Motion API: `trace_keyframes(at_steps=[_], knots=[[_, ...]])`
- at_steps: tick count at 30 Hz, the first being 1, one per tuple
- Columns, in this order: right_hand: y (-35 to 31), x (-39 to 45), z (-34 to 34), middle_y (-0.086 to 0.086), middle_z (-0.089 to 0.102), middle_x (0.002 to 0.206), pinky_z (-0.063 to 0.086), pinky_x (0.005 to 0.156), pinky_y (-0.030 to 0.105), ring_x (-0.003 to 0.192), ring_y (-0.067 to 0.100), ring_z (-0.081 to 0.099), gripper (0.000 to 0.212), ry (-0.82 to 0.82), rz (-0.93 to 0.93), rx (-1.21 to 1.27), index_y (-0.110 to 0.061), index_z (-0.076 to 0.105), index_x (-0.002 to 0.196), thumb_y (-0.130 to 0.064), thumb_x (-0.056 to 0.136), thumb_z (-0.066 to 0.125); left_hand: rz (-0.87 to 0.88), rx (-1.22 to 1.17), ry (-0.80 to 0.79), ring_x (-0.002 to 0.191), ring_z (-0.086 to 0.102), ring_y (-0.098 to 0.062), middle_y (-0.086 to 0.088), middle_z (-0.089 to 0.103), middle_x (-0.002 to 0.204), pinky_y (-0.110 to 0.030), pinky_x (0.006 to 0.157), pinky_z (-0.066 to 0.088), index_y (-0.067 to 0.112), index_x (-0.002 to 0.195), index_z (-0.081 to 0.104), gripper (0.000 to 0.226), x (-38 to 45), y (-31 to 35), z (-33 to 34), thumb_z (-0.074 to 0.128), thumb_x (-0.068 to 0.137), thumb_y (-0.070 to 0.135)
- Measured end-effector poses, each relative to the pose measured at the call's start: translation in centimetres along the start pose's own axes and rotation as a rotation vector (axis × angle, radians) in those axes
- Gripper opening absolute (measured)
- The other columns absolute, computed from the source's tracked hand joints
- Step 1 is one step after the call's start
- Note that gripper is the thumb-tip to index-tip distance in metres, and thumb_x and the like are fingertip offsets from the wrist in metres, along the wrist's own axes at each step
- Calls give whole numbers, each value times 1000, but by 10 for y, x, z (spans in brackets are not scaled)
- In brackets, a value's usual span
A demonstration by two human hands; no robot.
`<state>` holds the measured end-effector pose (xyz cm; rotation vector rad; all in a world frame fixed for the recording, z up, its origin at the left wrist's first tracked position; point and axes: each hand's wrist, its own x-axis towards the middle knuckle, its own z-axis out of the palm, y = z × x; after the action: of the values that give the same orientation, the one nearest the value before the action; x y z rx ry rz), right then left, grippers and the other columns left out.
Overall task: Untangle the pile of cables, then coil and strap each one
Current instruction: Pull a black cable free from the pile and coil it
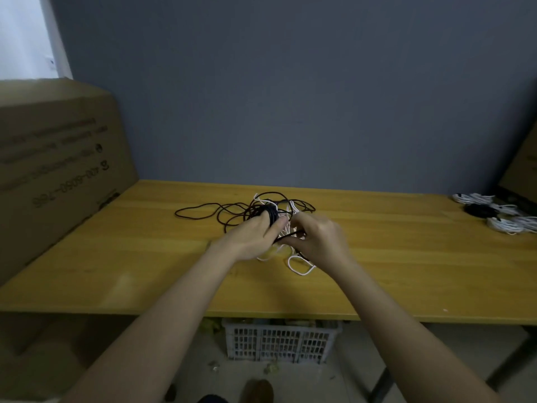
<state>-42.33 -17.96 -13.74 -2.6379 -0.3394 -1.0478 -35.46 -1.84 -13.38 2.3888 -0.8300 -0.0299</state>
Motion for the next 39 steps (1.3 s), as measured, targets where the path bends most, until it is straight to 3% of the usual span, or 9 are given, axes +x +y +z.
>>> trace_keyframes(at_steps=[2, 5, 9, 12, 15, 20, 27, 34, 39], knots=[[9, 2, 1, 0, 61, 72, 29, 55, 27, 71, 21, 56, 25, 16, 97, -5, -10, 64, 80, -28, 74, 79, 10, 118, -75, 77, 52, -14, 1, 54, 86, -34, 66, 43, 15, 95, 48, 75, 0, -2, -8, 26, 75, 83], [18, 10, 6, -9, 52, 72, 31, 55, 28, 75, 18, 54, 15, 26, 156, 24, -15, 65, 79, -24, 78, 76, 54, 110, -169, 62, 47, -13, 5, 50, 70, -32, 57, 35, 21, 76, 47, 47, -2, -4, -8, 57, 80, 67], [30, 17, 15, -10, 57, 86, 44, 63, 32, 70, 7, 50, 14, -143, 266, 207, -23, 66, 83, -37, 85, 68, 36, -133, -50, 46, 38, -10, 8, 40, 51, -28, 52, 35, 20, 63, 40, 39, -5, -11, -13, 53, 92, 42], [45, 4, 23, -6, 65, 107, 49, 87, 40, 100, 13, 58, 22, -391, 332, 366, -26, 70, 101, -42, 88, 63, -59, -434, -21, 41, 36, -7, 12, 37, 44, -25, 52, 41, 18, 68, 47, 32, -7, -29, -22, 49, 96, 33], [55, -22, 40, -6, 27, 156, 19, 117, 40, 143, 16, 20, 65, -596, 227, 193, -37, 36, 145, -60, 86, 53, -117, -560, 31, 36, 33, -7, 9, 35, 40, -27, 52, 40, 16, 71, 51, 32, -8, -48, -23, 45, 99, 31], [57, -31, 70, -13, -28, 155, -14, 115, 47, 142, 20, -28, 66, -574, -33, -231, -54, -16, 141, -73, 85, 13, -153, -707, 134, 34, 30, -9, 8, 32, 39, -27, 51, 42, 12, 73, 52, 35, -2, -63, -14, 41, 101, 29], [90, 22, 119, -16, -23, 156, -3, 114, 60, 146, 27, -17, 58, -736, -66, -401, -43, 13, 150, -63, 95, 17, -196, -1403, 350, 29, 22, -6, 10, 24, 33, -19, 41, 38, 14, 72, 46, 36, 28, -80, -19, 34, 102, 31], [149, 91, 142, -6, -13, 160, -3, 108, 70, 146, 37, -7, 48, -895, 351, -675, -45, 24, 147, -51, 101, 15, -113, -1410, 475, 33, 23, -7, 10, 25, 36, -20, 44, 38, 16, 73, 47, 35, 69, -95, -46, 35, 102, 32], [144, 90, 126, -3, 1, 161, -9, 111, 59, 147, 27, -14, 35, -750, 242, -266, -42, 58, 126, -49, 97, 39, -144, -1114, 454, 35, 27, -10, 8, 28, 38, -23, 48, 42, 12, 76, 50, 33, 83, -98, -53, 38, 102, 30]])
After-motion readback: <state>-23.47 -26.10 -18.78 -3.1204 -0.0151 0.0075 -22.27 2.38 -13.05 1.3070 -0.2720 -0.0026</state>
